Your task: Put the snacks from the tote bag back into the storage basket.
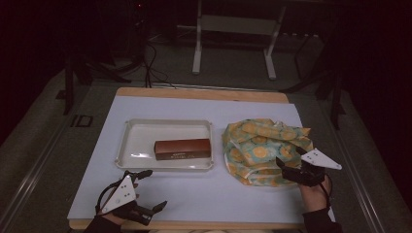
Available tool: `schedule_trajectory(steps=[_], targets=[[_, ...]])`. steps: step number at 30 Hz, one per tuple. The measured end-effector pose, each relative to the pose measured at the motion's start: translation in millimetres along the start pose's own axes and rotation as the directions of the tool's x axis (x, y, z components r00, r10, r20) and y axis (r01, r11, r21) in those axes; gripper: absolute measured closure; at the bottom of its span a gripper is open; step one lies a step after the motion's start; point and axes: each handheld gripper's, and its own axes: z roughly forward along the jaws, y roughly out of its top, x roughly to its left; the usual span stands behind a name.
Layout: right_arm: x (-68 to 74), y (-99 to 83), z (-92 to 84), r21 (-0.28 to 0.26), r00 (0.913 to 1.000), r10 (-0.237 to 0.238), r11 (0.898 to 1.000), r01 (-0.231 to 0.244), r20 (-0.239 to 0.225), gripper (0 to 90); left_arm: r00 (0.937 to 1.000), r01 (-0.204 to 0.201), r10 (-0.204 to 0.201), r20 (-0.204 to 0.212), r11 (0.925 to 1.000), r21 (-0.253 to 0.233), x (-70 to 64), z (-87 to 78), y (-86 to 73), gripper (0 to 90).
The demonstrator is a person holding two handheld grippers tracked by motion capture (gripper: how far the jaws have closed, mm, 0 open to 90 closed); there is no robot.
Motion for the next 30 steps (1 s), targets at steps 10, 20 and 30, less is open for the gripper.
schedule_trajectory(steps=[10,20,30], targets=[[-1.3,-6.7,3.8,-0.012,0.9995,0.002,1.000,-0.002,0.031,15.1,1.0000,-0.001,0.001,-0.002,1.0000,-0.007,-2.9,-0.3,1.7,0.0],[-4.0,-6.1,0.6,-0.030,0.9985,0.022,0.999,-0.021,0.050,15.0,1.0000,-0.005,0.005,0.002,1.0000,0.000,-3.9,0.4,1.4,0.0],[-3.5,-6.9,-0.4,-0.052,0.9972,0.050,0.998,-0.047,0.056,14.9,1.0000,0.001,-0.001,0.001,1.0000,0.003,-3.5,0.5,0.8,0.0]])
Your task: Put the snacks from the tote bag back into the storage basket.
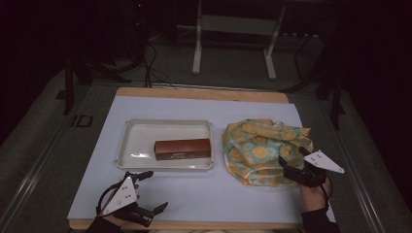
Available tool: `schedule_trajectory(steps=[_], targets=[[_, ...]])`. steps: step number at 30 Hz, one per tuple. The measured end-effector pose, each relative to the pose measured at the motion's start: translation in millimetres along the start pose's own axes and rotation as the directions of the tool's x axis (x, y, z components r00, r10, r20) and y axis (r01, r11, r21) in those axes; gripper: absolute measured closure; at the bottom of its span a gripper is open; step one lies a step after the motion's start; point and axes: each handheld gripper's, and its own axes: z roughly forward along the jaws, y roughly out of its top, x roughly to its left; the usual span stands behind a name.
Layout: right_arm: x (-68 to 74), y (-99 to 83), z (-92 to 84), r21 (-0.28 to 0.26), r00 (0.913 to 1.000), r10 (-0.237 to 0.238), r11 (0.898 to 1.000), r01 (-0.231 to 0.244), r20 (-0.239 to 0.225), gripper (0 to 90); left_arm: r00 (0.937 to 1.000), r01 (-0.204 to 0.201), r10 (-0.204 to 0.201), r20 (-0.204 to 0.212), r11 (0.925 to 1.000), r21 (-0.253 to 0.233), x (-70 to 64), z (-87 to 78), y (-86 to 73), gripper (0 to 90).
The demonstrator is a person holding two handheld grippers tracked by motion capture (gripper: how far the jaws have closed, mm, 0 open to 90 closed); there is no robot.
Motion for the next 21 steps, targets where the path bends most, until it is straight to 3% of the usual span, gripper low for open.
schedule_trajectory(steps=[9,21], targets=[[-2.4,-1.0,-0.5,-0.021,0.9985,0.047,0.999,-0.048,-0.027,14.9,1.0000,-0.001,0.001,0.000,1.0000,0.002,0.9,0.4,-0.4,0.0],[-1.5,-1.2,0.4,-0.019,0.9991,0.038,0.999,-0.039,-0.017,14.9,1.0000,-0.002,0.002,-0.001,1.0000,0.002,1.0,0.6,-0.4,0.0]])
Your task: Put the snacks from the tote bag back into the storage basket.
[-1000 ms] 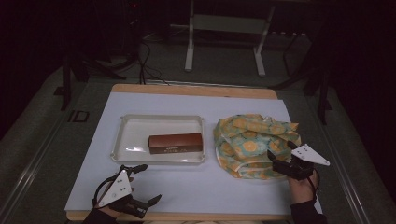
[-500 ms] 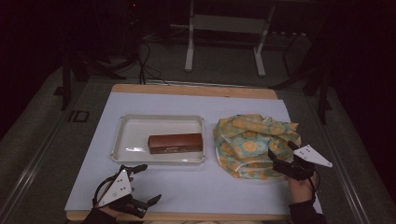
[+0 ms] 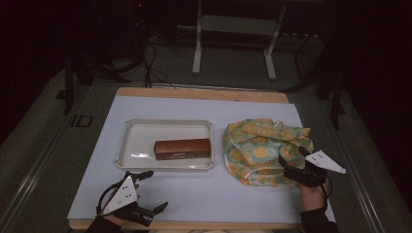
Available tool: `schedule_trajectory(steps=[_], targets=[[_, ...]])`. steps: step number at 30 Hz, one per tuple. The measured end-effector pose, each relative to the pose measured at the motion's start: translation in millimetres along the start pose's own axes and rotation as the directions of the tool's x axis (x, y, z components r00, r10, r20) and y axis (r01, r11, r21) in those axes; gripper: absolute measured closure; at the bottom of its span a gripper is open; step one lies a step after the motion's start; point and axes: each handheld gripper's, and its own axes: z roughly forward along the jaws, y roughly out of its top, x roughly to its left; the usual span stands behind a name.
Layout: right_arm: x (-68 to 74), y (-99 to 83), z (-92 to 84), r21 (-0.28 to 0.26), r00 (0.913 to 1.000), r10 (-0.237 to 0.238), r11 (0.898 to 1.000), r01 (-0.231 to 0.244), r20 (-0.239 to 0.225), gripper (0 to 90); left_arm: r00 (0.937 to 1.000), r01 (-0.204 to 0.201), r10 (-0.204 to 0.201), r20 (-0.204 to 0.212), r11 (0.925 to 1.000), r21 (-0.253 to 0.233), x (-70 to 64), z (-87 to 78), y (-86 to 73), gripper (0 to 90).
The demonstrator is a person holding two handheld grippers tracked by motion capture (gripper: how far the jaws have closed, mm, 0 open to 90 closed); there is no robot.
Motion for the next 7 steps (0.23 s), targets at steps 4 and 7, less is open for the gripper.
schedule_trajectory(steps=[4,7], targets=[[-0.4,0.1,-0.8,-0.001,1.0000,0.001,1.000,-0.001,0.002,15.0,1.0000,0.000,0.000,-0.001,1.0000,-0.001,-0.5,-0.2,0.1,0.0],[-0.9,0.0,-0.6,-0.001,1.0000,0.004,1.000,-0.004,0.001,15.0,1.0000,-0.001,0.001,0.000,1.0000,0.001,-0.3,0.2,0.1,0.0]])
